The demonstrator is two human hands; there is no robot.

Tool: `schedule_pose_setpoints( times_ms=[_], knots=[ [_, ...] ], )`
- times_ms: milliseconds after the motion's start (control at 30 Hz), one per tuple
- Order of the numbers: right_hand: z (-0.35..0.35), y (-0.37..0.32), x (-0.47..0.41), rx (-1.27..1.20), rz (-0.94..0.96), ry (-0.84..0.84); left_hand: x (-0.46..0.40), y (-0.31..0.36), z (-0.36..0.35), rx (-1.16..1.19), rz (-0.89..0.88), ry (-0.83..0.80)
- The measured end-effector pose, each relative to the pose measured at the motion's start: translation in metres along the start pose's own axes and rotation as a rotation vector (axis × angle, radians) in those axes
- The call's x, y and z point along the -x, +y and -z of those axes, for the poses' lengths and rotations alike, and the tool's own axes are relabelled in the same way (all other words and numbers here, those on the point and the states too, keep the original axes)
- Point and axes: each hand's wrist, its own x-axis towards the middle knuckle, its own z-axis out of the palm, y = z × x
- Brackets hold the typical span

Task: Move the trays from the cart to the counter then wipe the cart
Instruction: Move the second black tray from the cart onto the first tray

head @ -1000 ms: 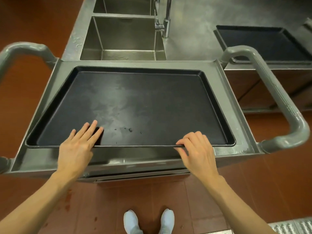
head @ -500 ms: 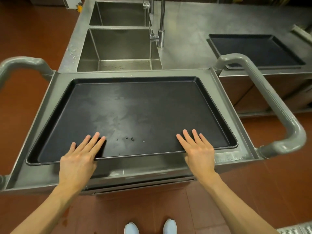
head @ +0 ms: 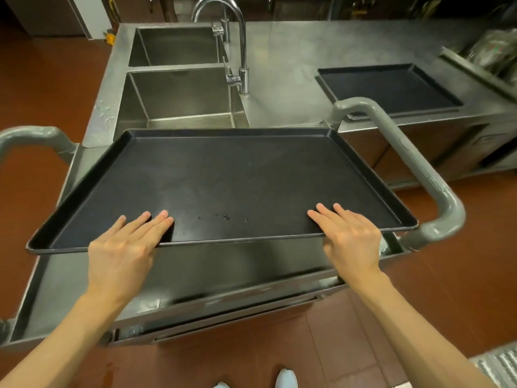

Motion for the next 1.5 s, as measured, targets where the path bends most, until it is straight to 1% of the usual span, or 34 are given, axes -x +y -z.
schedule_pose_setpoints(
  times_ms=[167,333,400,533,633,733,867,900,1000,1233,1333,1500],
  knots=[
    [0.047,0.036,-0.034,0.051,0.019,0.159,-0.064,0.012,0.029,0.007,-0.067,0.119],
    [0.096,0.096,-0.072,0.113,0.031,0.311,-0.141,0.047,0.058,0.058,-0.096,0.250],
    [0.113,0.129,-0.081,0.132,0.037,0.380,-0.175,0.070,0.065,0.089,-0.129,0.290],
    [0.140,0.206,-0.089,0.175,0.055,0.469,-0.236,0.128,0.065,0.058,-0.213,0.443],
    [0.154,0.272,-0.087,0.200,0.061,0.497,-0.275,0.182,0.055,0.059,-0.242,0.478],
    [0.165,0.335,-0.088,0.222,0.060,0.524,-0.312,0.230,0.039,0.119,-0.238,0.409],
    [0.170,0.405,-0.091,0.242,0.038,0.520,-0.364,0.273,0.009,0.191,-0.228,0.256],
    [0.168,0.422,-0.092,0.246,0.034,0.519,-0.376,0.283,0.001,0.212,-0.221,0.239],
    [0.158,0.472,-0.093,0.243,0.014,0.494,-0.410,0.317,-0.025,0.229,-0.234,0.255],
    [0.112,0.600,-0.114,0.253,0.011,0.472,-0.498,0.405,-0.089,0.187,-0.271,0.368],
    [0.093,0.657,-0.137,0.234,0.039,0.448,-0.533,0.437,-0.113,0.171,-0.240,0.369],
    [0.061,0.734,-0.179,0.154,0.048,0.401,-0.586,0.476,-0.144,0.075,-0.179,0.356]
  ],
)
